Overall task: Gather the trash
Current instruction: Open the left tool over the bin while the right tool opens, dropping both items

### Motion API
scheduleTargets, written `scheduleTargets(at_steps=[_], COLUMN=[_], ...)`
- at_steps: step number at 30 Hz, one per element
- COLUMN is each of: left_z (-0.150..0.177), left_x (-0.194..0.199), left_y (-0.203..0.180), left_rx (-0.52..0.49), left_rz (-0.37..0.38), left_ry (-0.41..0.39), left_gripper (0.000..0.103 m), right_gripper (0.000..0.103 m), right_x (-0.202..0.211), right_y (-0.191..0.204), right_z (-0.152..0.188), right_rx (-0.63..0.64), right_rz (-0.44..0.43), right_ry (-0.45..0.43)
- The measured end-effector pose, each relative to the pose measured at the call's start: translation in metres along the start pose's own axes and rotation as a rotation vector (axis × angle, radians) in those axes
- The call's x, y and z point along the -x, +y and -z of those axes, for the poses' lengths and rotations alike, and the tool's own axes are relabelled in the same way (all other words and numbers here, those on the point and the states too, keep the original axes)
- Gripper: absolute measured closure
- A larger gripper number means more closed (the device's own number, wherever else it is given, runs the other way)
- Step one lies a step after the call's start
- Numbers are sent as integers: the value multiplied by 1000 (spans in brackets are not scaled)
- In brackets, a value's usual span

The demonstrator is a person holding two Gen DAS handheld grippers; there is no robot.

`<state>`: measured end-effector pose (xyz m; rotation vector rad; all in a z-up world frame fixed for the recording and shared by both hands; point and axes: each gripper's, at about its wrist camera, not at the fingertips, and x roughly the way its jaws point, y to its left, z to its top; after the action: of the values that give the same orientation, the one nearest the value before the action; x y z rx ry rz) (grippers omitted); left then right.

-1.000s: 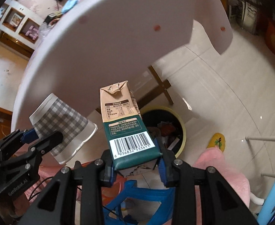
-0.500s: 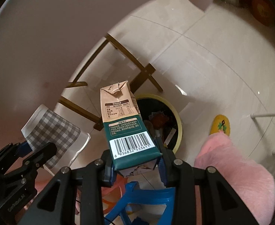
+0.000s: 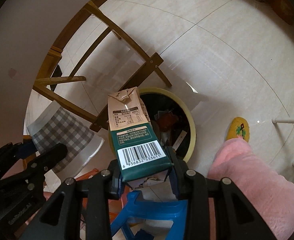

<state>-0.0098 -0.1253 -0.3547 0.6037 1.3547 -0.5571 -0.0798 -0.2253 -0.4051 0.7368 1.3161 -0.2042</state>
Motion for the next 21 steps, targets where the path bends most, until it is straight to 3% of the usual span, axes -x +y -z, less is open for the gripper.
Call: scheduleTargets(at_steps=[3,5,7,9,21], left_z=[-4,-6,-5,-6,3], left_x=[-3,-3,-1,-3,34], left_y=[5,12,13,13,10], left_rx=[5,7,10,9,-7], left_rz=[5,16,18,14,35], left_ry=[12,22,22,28,3], left_gripper=[57,43,40,40,40], right_gripper=[66,60,46,41,41], right_x=[-5,-7,-7,-6,9], right_y=[1,2,5,8,15], right_z=[-1,-2,-2,-2,1], right_rx=[-1,5,13,28,54], right_rz=[-11,-14,-22,-27,-27], right_ry=[15,21,21,14,-28])
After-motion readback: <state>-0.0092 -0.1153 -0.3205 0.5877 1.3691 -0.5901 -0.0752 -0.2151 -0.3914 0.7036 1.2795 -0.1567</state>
